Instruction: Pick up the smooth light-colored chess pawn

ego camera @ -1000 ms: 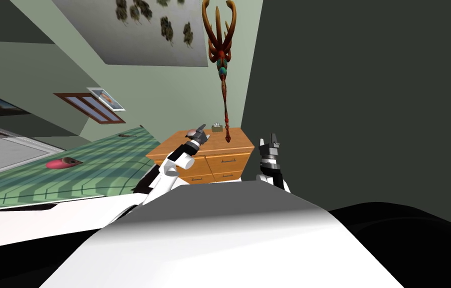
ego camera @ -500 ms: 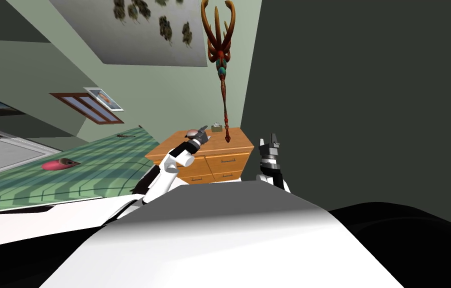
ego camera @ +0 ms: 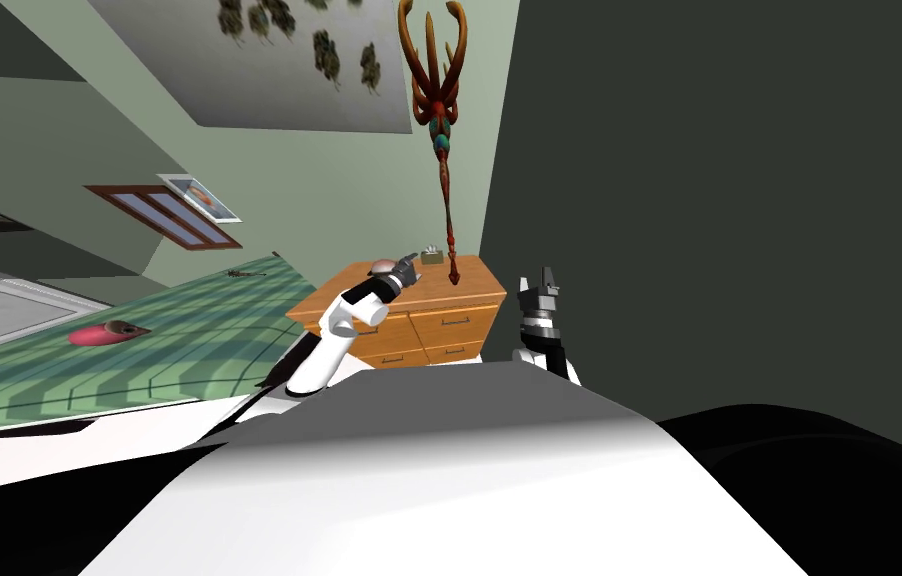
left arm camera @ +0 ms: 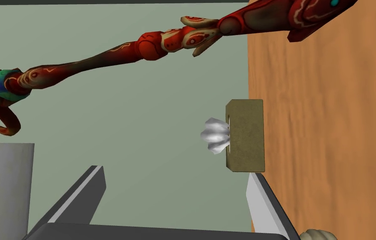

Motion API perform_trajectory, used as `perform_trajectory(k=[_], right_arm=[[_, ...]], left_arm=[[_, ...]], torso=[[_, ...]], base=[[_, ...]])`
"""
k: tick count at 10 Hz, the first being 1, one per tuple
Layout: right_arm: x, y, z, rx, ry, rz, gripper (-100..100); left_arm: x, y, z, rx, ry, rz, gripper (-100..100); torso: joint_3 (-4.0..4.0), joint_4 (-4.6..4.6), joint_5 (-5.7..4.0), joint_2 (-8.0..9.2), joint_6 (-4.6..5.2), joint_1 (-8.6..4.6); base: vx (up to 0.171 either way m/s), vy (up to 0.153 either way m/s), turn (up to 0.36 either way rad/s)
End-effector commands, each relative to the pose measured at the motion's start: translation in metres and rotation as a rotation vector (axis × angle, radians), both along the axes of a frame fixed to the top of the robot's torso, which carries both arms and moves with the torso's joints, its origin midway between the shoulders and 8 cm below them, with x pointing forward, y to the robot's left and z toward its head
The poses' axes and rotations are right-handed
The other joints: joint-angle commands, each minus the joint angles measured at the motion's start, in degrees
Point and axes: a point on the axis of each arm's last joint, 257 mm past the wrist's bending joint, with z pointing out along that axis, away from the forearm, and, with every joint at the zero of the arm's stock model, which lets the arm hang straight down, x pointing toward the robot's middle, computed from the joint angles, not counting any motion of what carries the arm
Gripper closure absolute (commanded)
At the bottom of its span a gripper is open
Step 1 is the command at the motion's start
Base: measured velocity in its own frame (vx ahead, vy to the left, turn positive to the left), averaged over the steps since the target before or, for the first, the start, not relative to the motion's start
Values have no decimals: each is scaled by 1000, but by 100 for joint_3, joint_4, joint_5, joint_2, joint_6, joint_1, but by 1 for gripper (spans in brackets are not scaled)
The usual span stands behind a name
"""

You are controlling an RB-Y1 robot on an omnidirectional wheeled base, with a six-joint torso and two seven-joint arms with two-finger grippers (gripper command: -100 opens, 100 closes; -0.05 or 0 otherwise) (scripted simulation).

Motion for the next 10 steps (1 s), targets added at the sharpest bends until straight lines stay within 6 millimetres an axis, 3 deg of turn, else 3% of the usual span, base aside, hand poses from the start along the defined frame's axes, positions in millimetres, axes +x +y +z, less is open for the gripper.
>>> perform_trajectory(k=[1,10], right_arm=[[0,0,0,0,0,0,0],[0,0,0,0,0,0,0]], left_arm=[[9,5,-6,18,46,9,-100],[32,37,-40,91,249,89,-100]], torso=[[0,0,0,0,0,0],[-2,-1,0,-3,0,-1]], base=[[3,-1,-56],[4,0,-36]])
